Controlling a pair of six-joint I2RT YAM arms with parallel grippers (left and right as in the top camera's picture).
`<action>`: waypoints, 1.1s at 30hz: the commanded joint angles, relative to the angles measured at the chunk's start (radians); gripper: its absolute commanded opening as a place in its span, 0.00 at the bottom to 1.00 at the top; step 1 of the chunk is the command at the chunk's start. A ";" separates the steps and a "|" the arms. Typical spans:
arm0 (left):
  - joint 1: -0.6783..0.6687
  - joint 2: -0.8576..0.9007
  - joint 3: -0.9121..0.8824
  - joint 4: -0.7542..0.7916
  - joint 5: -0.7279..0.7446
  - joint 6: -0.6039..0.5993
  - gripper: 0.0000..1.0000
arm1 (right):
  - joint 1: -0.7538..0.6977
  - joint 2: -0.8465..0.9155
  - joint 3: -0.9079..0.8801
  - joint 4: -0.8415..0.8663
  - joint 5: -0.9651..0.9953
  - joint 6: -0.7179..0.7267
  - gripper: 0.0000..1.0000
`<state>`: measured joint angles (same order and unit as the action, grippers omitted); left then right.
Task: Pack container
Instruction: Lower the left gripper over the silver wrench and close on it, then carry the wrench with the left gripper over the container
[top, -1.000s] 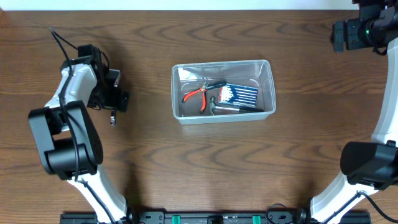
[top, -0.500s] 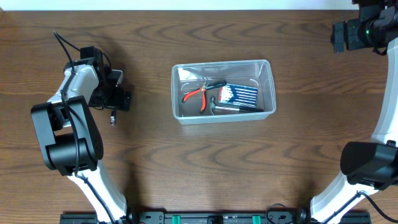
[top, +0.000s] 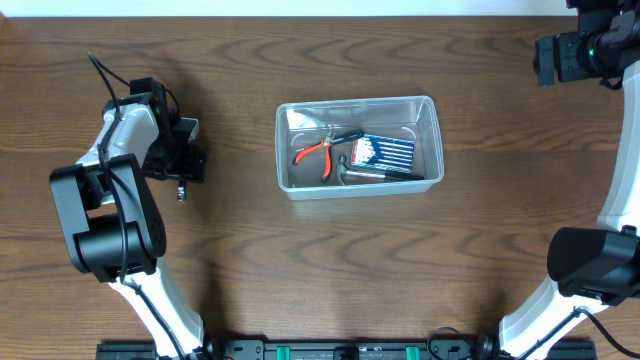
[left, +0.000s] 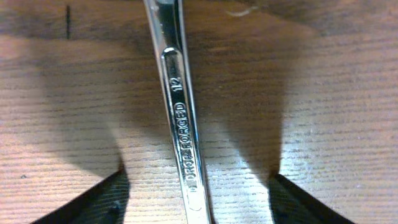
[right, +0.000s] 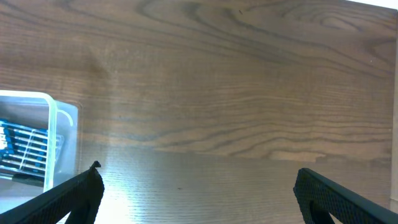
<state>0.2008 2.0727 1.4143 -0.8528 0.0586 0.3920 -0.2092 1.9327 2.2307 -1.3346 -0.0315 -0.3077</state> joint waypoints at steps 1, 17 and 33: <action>0.001 0.030 -0.006 -0.006 0.010 0.002 0.64 | -0.001 -0.010 0.005 -0.001 0.006 -0.015 0.99; 0.001 0.030 -0.006 0.001 0.010 0.002 0.25 | -0.001 -0.010 0.005 -0.002 0.006 -0.015 0.99; -0.001 0.026 0.007 0.013 0.009 -0.009 0.06 | -0.001 -0.010 0.005 -0.005 0.006 -0.015 0.99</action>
<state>0.2008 2.0731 1.4143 -0.8471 0.0570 0.3920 -0.2092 1.9327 2.2307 -1.3365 -0.0292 -0.3103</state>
